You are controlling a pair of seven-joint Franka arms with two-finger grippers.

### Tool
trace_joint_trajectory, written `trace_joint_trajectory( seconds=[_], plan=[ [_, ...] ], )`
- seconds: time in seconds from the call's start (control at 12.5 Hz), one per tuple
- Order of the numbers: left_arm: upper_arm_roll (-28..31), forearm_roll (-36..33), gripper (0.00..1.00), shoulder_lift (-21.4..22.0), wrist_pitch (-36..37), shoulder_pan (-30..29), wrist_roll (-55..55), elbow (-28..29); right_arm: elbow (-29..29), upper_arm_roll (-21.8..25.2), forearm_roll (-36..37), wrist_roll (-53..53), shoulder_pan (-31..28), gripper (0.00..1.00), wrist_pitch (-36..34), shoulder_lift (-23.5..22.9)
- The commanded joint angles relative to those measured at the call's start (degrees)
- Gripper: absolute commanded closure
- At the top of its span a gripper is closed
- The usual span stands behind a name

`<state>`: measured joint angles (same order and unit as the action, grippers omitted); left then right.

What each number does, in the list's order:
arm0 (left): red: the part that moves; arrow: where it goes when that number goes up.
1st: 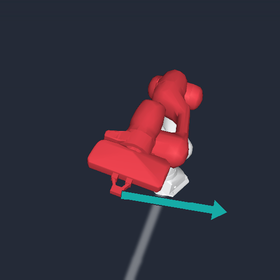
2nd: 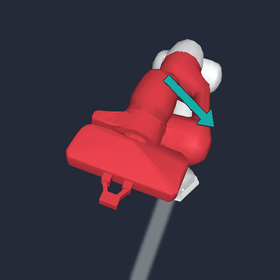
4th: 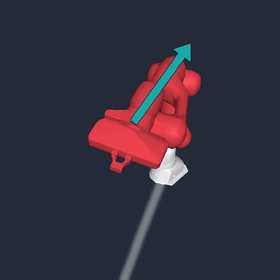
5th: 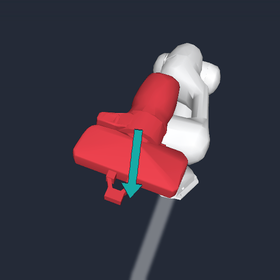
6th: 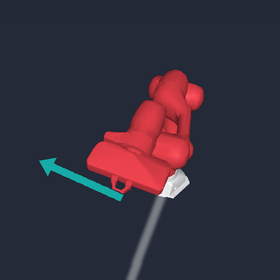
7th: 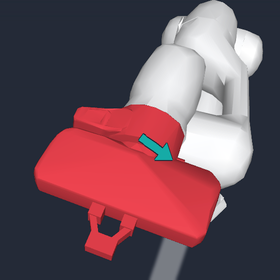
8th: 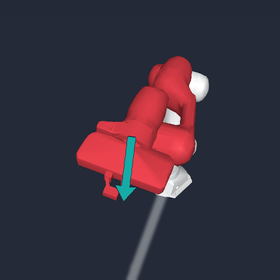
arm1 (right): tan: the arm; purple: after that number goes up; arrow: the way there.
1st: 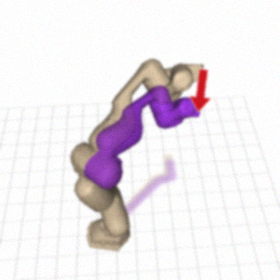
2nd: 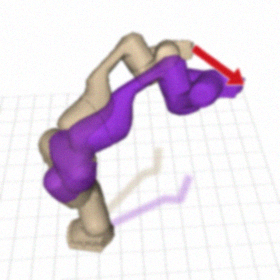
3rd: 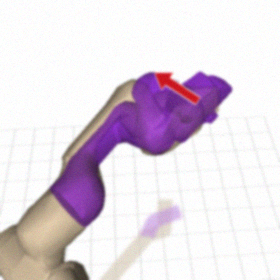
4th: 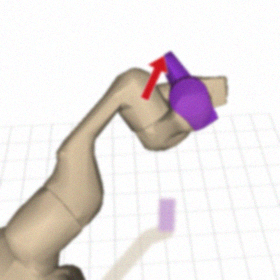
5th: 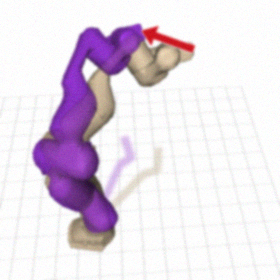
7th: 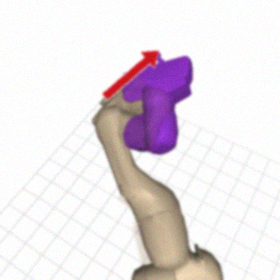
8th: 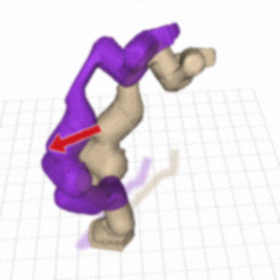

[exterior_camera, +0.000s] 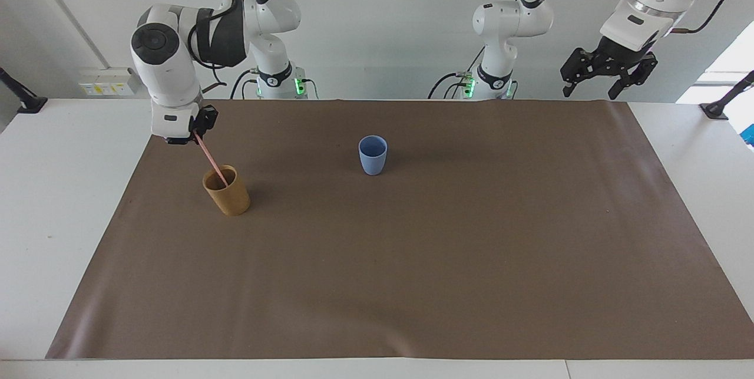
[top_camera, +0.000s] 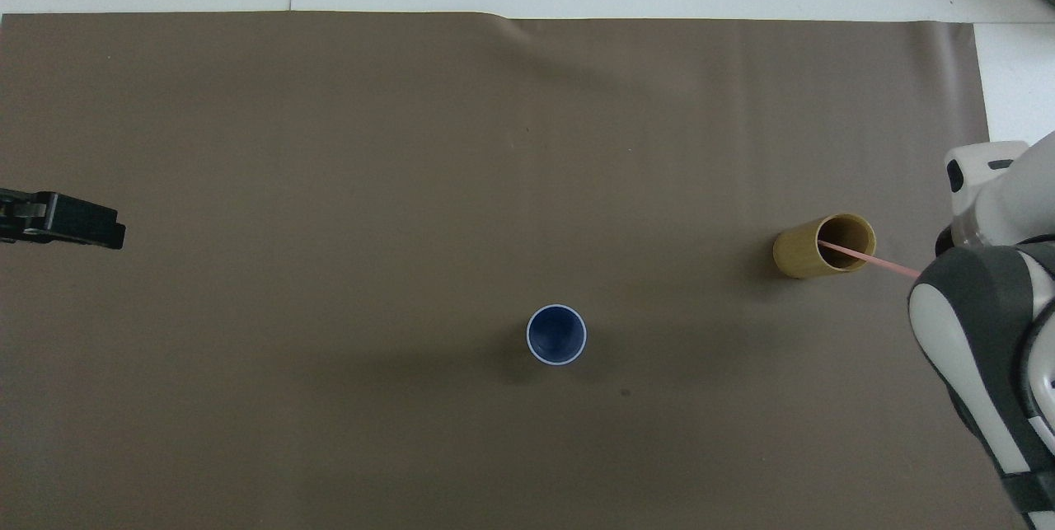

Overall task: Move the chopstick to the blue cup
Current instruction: 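Grasp the pink stick with the right gripper and pull it from the tube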

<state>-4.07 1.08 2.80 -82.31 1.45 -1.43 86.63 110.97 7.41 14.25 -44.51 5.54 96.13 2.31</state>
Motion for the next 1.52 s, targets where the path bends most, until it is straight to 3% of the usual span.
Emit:
trace_joint_trajectory(
  seconds=[0.0,0.4,0.64,1.12,1.44],
  plan=[
    [-0.7,-0.5,0.0,0.4,1.1,-1.0,-0.4,-0.4,-6.5,-0.4,0.9,-1.3,-0.9,1.0,-8.5,0.5],
    [-0.7,-0.4,0.0,0.4,1.1,-1.0,-0.4,-0.3,-18.7,-1.1,1.2,1.0,0.1,1.0,-24.8,0.9],
    [-0.7,-0.5,0.0,0.4,1.1,-1.0,-0.4,-0.4,-20.4,-1.4,-0.6,11.9,4.5,1.0,-31.9,1.2],
    [-0.7,-0.4,0.0,0.4,1.2,-1.0,-0.4,-0.3,-14.9,-1.7,-16.2,29.6,12.9,1.0,-29.1,5.7],
    [-0.7,-0.5,0.0,0.4,1.3,-1.0,-0.4,-0.4,-13.2,-1.7,-26.4,43.7,20.2,1.0,-26.0,5.6]
  ],
)
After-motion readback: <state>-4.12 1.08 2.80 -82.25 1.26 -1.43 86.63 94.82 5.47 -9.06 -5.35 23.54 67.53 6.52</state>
